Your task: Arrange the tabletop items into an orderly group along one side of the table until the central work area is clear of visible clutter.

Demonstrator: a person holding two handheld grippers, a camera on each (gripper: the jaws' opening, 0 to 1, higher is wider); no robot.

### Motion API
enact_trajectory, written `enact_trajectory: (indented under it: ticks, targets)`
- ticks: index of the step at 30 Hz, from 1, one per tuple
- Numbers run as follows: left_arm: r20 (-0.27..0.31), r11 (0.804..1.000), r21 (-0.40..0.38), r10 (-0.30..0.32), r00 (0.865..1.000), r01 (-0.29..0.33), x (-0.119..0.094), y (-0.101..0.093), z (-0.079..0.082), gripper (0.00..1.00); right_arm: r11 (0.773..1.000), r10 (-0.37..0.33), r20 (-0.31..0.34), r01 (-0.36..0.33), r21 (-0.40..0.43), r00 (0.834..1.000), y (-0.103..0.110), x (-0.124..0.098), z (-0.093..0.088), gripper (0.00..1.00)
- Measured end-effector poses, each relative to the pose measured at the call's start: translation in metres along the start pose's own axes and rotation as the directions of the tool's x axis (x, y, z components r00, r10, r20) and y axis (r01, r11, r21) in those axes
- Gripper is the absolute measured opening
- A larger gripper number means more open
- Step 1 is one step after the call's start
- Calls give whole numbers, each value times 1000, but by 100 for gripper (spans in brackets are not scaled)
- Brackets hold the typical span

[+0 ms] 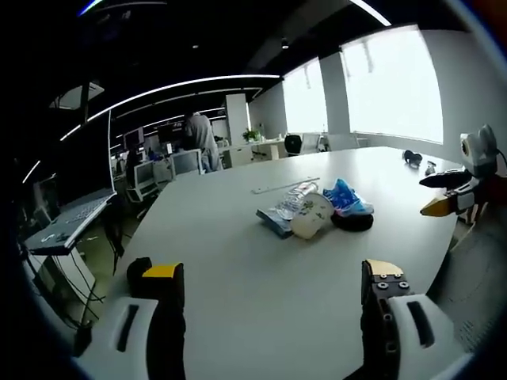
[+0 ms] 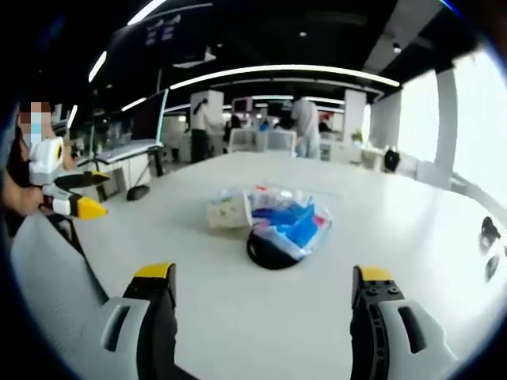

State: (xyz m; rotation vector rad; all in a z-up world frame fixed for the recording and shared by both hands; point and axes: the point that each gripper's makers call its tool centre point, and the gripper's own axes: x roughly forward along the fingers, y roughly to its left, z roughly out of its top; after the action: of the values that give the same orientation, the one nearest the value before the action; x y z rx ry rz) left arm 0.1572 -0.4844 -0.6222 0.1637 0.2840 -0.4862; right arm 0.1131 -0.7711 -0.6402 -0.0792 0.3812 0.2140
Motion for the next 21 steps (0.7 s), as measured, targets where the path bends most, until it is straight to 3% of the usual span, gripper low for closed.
enact_trajectory:
  ticks: [13,15,21]
  targets:
    - [-16,1000,7,2,1000,-2,1,2,-2,92,999,24,9,-24,41,1000,3,1,2,89]
    - [-12,1000,-3,5,1000,-5,0,3,-2,92,999,29,43,-30,38,999,5,0,7,90]
    - [-10,1000,6,22,1000,-22,-1,5,-1,93,997,47,59,-50,55,997,8,0,10,91]
